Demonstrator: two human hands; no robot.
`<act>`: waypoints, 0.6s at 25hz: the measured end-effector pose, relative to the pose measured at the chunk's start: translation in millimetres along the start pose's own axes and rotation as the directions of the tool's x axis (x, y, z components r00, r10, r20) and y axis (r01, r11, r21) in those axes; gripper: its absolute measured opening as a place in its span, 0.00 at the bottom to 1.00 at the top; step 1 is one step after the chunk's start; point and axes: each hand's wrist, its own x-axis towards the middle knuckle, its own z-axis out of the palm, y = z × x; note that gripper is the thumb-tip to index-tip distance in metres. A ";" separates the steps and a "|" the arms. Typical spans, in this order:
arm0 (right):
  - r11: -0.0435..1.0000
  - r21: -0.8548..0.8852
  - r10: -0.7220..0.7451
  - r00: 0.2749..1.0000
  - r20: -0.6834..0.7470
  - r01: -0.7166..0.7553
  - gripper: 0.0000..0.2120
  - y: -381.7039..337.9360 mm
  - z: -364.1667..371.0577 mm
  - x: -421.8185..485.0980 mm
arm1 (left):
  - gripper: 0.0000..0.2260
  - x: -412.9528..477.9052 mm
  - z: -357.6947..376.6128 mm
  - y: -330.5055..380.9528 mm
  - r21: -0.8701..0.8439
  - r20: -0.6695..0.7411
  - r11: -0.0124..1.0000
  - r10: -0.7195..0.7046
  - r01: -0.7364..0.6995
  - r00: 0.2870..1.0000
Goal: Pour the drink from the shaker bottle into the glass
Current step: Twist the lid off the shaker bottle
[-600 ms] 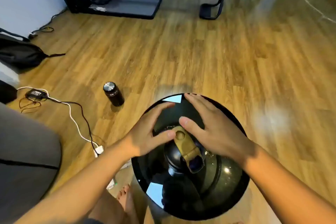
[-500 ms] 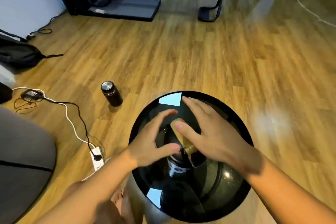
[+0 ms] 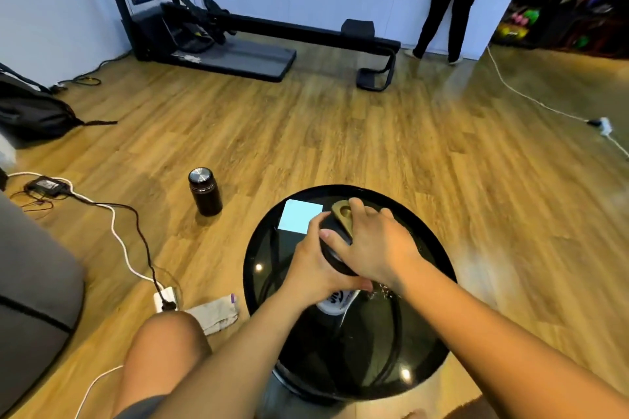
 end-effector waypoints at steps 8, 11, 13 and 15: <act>0.886 0.274 -0.438 0.869 0.229 0.374 0.27 20.8 -33.8 15.8 | 0.53 3.2 0.0 -9.2 -0.028 0.021 0.999 -0.034 0.035 0.999; 0.865 -0.019 -0.435 0.768 0.470 0.501 0.34 10.9 -51.7 30.5 | 0.46 3.7 1.1 -14.9 -0.048 0.011 0.999 -0.004 0.005 1.000; 0.823 -0.195 -0.356 0.753 0.554 0.533 0.37 3.1 -58.0 33.2 | 0.45 4.2 1.9 -17.6 -0.057 0.007 0.998 0.003 -0.002 1.000; 0.836 -0.311 -0.253 0.821 0.512 0.452 0.39 -4.2 -56.2 28.3 | 0.48 5.9 2.4 -19.7 -0.046 0.025 0.999 0.009 -0.008 1.000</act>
